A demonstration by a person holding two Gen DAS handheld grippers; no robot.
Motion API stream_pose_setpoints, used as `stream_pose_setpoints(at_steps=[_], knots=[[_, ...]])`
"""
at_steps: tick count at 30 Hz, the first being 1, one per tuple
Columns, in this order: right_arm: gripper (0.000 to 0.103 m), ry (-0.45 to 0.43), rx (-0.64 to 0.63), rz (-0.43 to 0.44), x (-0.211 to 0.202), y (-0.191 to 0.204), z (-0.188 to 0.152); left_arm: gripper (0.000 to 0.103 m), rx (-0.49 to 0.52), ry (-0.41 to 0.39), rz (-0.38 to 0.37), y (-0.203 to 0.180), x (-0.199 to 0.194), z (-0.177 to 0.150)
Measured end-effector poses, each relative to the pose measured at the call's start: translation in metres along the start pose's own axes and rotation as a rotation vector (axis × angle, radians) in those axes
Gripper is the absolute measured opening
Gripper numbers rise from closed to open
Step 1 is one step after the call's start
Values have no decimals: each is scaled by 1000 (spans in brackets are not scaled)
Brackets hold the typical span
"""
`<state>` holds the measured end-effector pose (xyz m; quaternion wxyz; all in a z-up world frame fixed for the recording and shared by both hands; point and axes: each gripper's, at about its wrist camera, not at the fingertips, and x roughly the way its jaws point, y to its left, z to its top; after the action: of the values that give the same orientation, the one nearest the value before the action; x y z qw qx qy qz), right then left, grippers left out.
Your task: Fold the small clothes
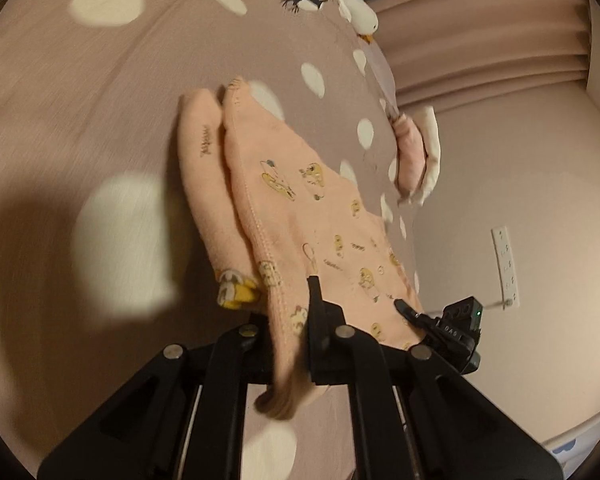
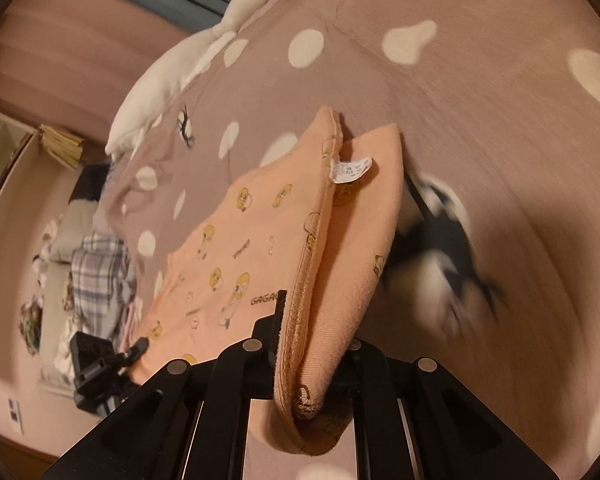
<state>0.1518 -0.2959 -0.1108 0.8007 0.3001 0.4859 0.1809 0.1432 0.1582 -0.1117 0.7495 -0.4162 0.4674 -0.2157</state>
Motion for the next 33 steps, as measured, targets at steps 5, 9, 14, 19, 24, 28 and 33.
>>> stream_pose_setpoints(at_steps=[5, 9, 14, 19, 24, 28, 33], knots=[[11, 28, -7, -23, -22, -6, -37, 7, -39, 10, 19, 16, -24, -50], [11, 42, -3, -41, -25, -8, -52, 7, -30, 9, 24, 18, -30, -69], [22, 19, 41, -194, -20, -20, -42, 17, -29, -36, 23, 13, -32, -62], [44, -133, 20, -347, -46, -12, -42, 59, -41, -60, 19, 15, -31, -48], [44, -153, -86, -291, -45, 19, -50, 59, -73, -36, 22, 20, -9, -29], [44, -104, -163, -233, -23, 45, -55, 59, -77, -15, 11, 19, 2, -22], [44, -29, -229, -166, 12, 72, -63, 58, -86, 7, 8, 18, 14, -14]])
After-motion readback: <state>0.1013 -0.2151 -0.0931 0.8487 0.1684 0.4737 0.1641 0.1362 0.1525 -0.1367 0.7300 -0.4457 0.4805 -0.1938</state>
